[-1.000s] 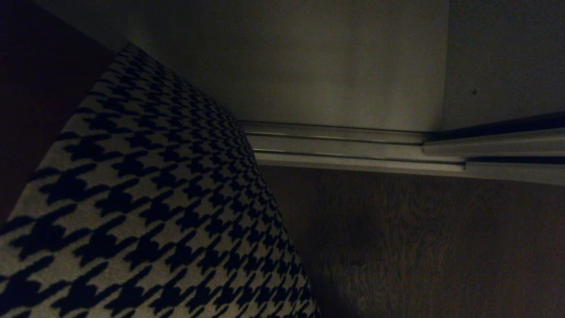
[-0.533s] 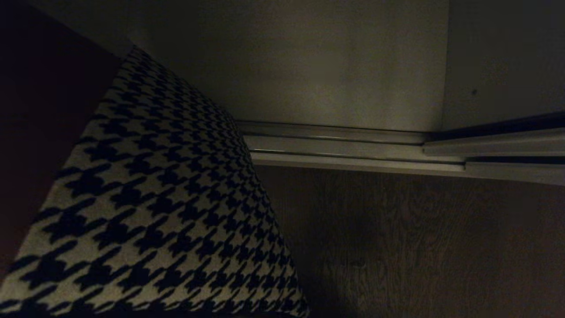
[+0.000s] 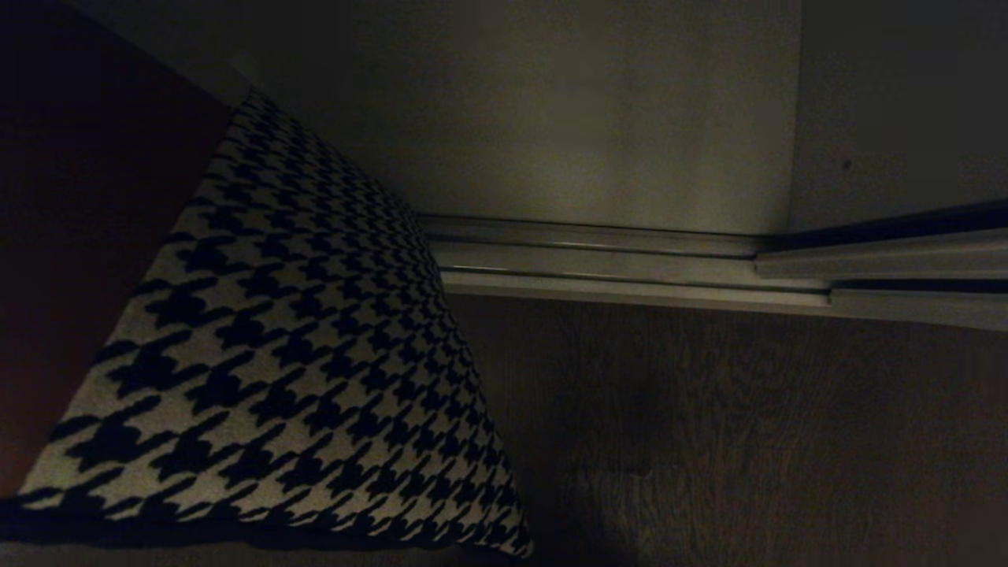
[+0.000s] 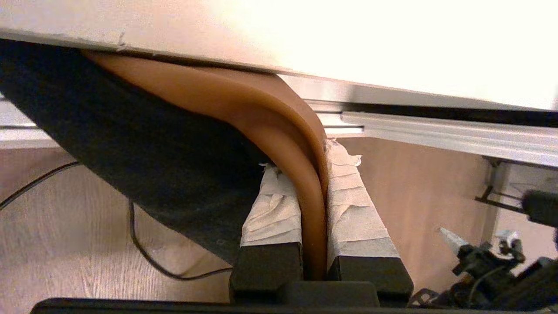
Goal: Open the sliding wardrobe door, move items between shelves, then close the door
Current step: Place the pillow on the higher shelf
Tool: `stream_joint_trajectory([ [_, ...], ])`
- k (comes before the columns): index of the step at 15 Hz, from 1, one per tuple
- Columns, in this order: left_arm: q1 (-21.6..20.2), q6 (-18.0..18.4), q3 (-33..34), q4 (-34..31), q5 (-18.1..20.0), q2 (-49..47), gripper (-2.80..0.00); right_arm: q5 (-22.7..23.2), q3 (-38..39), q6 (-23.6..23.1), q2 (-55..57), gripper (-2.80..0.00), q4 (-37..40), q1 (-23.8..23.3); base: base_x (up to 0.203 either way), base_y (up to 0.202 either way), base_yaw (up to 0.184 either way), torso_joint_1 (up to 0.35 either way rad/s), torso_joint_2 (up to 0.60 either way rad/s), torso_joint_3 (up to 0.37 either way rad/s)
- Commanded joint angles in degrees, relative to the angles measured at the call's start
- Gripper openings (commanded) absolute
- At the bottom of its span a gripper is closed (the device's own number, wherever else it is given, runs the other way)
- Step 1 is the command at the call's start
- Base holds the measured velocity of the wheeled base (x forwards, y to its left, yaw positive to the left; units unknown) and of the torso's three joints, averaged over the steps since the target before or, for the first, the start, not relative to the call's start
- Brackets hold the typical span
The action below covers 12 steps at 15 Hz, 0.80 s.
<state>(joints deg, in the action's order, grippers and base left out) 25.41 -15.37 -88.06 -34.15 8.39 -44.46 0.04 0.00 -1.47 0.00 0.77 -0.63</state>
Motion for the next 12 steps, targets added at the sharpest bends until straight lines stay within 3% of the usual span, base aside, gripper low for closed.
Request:
stream_joint_trajectory([
  [1,0.0,0.0,0.7,0.0,1.8,1.3,-2.80,0.0,0.2,0.0,0.1,-2.80,0.0,0.0,0.000,0.000,0.000,0.000,0.00,0.000],
  [4,0.0,-0.1,1.6,2.6,4.6,2.3,-2.80,0.0,0.2,0.0,0.1,-2.80,0.0,0.0,0.000,0.000,0.000,0.000,0.00,0.000],
  [7,0.0,-0.1,3.3,4.8,11.9,3.4,-2.80,0.0,0.2,0.0,0.1,-2.80,0.0,0.0,0.000,0.000,0.000,0.000,0.00,0.000],
  [12,0.0,-0.2,3.9,4.4,11.9,3.2,-2.80,0.0,0.2,0.0,0.1,-2.80,0.0,0.0,0.000,0.000,0.000,0.000,0.00,0.000],
])
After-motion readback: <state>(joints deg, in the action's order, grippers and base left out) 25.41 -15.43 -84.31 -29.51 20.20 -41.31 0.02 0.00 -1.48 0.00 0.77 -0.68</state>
